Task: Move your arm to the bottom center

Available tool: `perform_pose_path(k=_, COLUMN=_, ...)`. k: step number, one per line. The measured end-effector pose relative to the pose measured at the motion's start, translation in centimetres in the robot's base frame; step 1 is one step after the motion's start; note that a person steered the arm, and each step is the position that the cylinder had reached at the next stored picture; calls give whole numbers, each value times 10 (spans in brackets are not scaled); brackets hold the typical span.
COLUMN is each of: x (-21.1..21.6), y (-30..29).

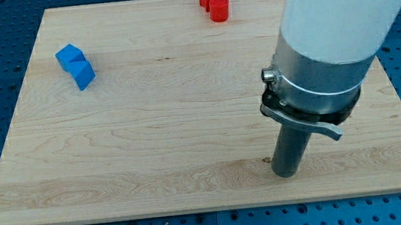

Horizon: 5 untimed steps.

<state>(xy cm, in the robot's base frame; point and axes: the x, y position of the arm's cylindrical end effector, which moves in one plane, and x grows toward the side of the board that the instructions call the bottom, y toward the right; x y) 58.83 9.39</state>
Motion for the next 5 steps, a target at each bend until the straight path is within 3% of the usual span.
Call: perform_pose_path(k=5, x=-18, y=-99)
